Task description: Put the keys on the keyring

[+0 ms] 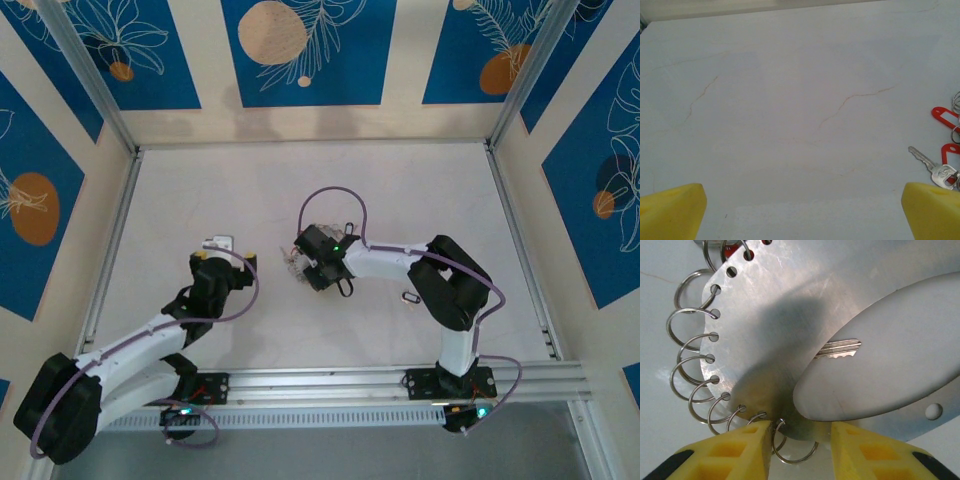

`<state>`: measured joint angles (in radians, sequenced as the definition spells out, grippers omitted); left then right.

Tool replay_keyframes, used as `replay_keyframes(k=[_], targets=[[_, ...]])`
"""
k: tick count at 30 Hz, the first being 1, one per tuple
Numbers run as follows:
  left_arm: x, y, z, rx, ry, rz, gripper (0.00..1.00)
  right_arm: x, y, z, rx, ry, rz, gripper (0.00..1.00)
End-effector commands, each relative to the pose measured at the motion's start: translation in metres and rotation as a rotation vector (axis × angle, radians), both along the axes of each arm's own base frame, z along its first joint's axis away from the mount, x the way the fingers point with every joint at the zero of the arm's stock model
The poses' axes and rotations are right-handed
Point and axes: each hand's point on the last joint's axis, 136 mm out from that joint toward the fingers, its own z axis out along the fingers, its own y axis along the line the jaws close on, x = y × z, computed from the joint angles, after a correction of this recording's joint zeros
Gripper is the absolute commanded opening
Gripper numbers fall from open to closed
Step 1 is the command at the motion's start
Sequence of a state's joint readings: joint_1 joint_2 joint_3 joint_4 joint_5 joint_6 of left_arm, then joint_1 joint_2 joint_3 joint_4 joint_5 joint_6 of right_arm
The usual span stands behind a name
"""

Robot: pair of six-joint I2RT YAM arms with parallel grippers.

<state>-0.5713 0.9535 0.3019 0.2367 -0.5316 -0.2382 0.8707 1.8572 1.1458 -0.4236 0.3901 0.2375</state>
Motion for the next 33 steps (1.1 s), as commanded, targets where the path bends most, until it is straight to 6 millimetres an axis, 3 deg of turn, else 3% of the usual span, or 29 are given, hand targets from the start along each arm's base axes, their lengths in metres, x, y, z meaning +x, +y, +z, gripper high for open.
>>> replay_keyframes(k=[1,10,16,25,28,33], targets=[[0.001,0.004,-0.002,-0.016,0.013,0.023,1.00,-0.001,-0.010,-0.006,-0.088,0.000,0.015,0.34],[0.002,0.002,-0.004,-0.009,0.022,0.020,1.00,0.011,-0.018,0.004,-0.175,-0.102,0.038,0.29],[0.003,0.001,-0.004,-0.006,0.028,0.018,1.00,0.018,-0.021,0.006,-0.202,-0.139,0.053,0.21],[0.004,0.001,-0.004,-0.002,0.031,0.017,1.00,0.030,-0.030,0.013,-0.254,-0.206,0.039,0.23],[0.004,0.000,-0.005,-0.002,0.033,0.015,1.00,0.029,-0.032,0.016,-0.218,-0.174,0.005,0.26],[0.004,0.000,-0.004,-0.005,0.029,0.013,1.00,0.020,-0.031,0.032,-0.005,-0.080,-0.079,0.28]])
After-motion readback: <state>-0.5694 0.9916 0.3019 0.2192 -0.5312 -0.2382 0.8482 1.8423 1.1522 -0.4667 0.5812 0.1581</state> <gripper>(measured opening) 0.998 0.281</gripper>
